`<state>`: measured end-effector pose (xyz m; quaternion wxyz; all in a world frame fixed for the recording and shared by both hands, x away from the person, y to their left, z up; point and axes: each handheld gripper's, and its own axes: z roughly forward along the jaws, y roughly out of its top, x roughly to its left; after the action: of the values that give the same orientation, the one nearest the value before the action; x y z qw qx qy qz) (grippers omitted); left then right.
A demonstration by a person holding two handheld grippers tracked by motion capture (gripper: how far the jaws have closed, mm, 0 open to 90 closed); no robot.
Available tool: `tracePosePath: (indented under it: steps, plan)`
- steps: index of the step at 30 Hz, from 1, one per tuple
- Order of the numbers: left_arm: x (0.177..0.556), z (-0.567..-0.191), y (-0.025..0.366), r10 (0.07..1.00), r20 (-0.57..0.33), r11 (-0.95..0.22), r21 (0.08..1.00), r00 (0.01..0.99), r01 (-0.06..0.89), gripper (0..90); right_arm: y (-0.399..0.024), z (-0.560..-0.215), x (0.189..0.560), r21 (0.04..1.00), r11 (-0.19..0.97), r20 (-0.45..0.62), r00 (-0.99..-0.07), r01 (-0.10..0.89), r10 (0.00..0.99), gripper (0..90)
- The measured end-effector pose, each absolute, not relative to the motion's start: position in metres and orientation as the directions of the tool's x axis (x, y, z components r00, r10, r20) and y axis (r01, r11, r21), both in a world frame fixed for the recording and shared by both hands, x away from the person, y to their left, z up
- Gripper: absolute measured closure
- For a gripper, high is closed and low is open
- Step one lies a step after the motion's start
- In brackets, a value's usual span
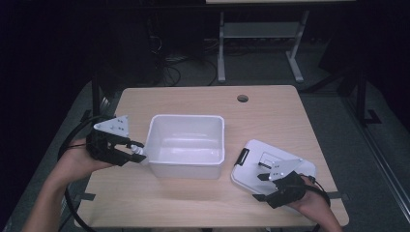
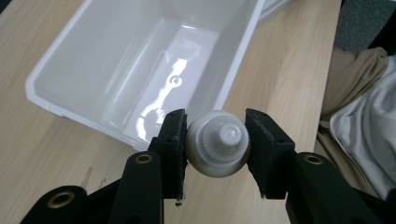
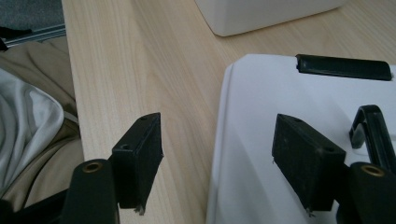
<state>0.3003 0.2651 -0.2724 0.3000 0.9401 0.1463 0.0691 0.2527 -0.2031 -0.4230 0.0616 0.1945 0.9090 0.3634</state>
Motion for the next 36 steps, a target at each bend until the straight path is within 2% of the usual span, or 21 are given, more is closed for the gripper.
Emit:
tracePosePath:
  steps: [36]
  plan:
    - [0.319, -0.269, 0.249, 0.314, 0.066, -0.796, 0.562, 0.947, 0.225, 60.2, -0.202, -0.420, 0.255, 0.689, 0.660, 0.025, -0.920, 0.299, 0.391, 32.5]
